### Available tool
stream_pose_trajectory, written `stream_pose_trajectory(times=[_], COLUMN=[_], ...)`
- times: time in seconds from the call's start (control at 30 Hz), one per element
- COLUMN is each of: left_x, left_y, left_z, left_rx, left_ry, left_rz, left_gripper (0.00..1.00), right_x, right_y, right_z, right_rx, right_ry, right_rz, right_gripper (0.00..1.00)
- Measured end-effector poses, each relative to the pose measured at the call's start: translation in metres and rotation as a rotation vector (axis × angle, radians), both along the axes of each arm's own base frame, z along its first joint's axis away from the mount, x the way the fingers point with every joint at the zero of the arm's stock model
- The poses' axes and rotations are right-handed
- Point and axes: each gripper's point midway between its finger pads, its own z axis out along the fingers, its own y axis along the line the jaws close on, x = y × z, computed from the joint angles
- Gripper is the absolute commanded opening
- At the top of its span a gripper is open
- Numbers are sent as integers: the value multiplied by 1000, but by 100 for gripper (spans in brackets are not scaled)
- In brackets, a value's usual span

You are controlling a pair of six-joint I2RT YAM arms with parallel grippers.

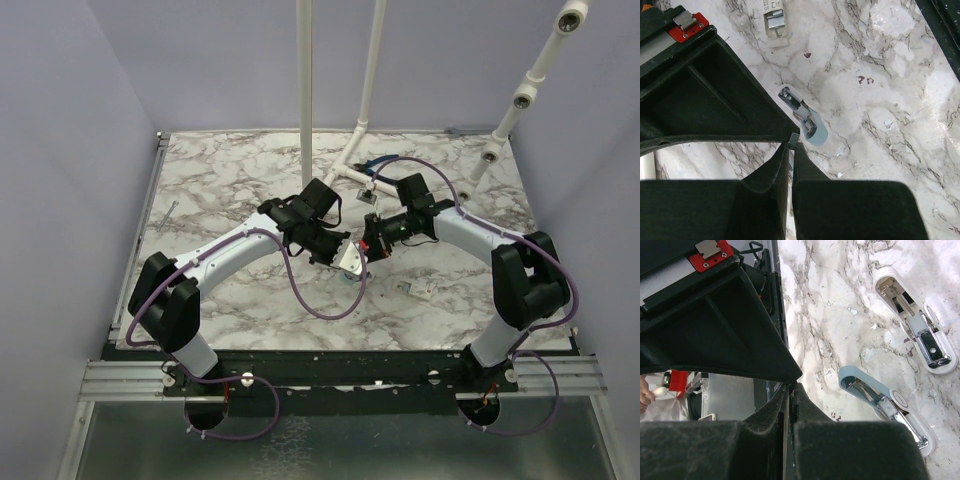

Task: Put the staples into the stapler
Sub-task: Pick up the staple from the center of the board.

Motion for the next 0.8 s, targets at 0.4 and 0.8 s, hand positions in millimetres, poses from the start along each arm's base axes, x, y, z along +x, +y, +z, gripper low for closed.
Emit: stream_pose_trajectory(times=[0.4, 0.8], left_x=[1, -1], left_y=[-1, 2], left_z=[-1, -7], left_rx=[-1, 9], left_ry=[-5, 21], left_rz=[1, 21], left_gripper=[0, 0], right_x=[7, 17], right_y=[-6, -17], right_z=[0, -1], right_rx=[1, 6], right_ry=[0, -34], right_rz=[-26, -48], right_gripper=[11, 16])
